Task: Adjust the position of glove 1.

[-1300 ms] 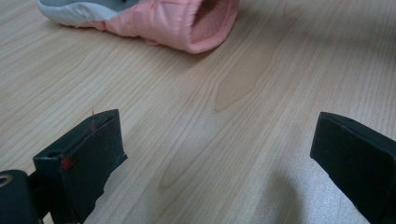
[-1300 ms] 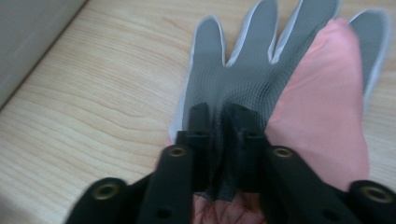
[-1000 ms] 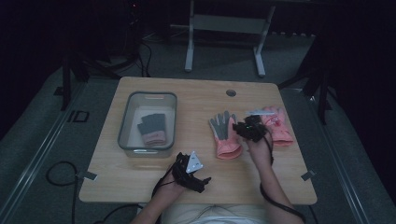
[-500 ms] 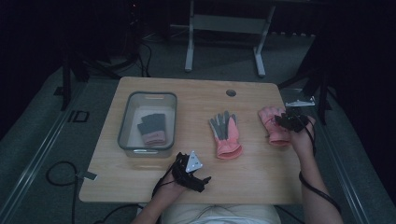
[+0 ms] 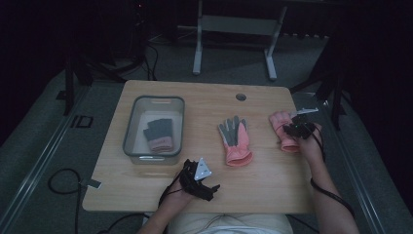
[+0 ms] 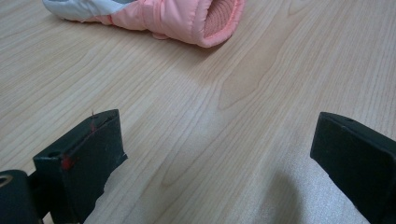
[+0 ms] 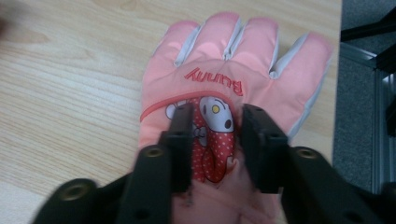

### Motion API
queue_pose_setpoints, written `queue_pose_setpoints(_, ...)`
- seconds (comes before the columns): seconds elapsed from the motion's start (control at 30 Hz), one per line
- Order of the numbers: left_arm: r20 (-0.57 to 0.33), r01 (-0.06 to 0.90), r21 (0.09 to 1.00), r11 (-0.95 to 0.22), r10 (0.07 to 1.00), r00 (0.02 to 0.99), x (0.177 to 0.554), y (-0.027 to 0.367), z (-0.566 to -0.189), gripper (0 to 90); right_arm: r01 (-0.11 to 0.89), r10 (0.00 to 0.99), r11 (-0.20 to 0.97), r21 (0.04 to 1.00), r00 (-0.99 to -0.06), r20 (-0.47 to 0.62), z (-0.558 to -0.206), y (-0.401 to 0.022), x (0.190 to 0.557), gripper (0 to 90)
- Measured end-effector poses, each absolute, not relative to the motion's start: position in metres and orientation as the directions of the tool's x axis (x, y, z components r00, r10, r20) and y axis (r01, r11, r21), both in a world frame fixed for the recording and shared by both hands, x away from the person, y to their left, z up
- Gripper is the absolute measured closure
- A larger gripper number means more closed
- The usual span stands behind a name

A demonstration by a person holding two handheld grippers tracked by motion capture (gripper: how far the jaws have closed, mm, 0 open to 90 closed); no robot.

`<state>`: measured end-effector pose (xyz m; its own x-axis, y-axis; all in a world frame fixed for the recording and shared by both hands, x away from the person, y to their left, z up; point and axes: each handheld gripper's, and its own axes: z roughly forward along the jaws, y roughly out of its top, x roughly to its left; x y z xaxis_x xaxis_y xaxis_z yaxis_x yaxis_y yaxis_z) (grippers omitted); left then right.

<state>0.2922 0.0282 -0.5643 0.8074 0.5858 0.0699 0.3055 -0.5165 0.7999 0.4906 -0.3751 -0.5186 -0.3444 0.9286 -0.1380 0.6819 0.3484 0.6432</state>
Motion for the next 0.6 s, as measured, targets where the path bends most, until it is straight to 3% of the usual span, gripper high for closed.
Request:
queue_pose_setpoints(0.1, 0.071, 0.307, 0.799, -0.518, 0.587, 0.806, 0.292, 0.028, -0.564, 2.3, 0.692, 0.939, 0.316, 0.648, -0.325, -0.112, -0.523, -0.374, 0.490, 81.2)
queue_pose_setpoints(0.17, 0.070, 0.307, 0.799, -0.516, 0.589, 0.805, 0.293, 0.028, -0.565, 2.3, 0.696, 0.945, 0.299, 0.654, -0.309, -0.103, -0.519, -0.373, 0.489, 85.3)
queue_pose_setpoints(0.4, 0.073, 0.307, 0.798, -0.518, 0.589, 0.805, 0.293, 0.028, -0.565, 2.3, 0.672, 0.951, 0.187, 0.717, -0.307, 0.039, -0.482, -0.363, 0.465, 86.7)
queue_pose_setpoints(0.6, 0.073, 0.307, 0.798, -0.518, 0.590, 0.804, 0.293, 0.028, -0.565, 2.3, 0.667, 0.956, 0.139, 0.732, -0.284, 0.077, -0.467, -0.343, 0.433, 86.6)
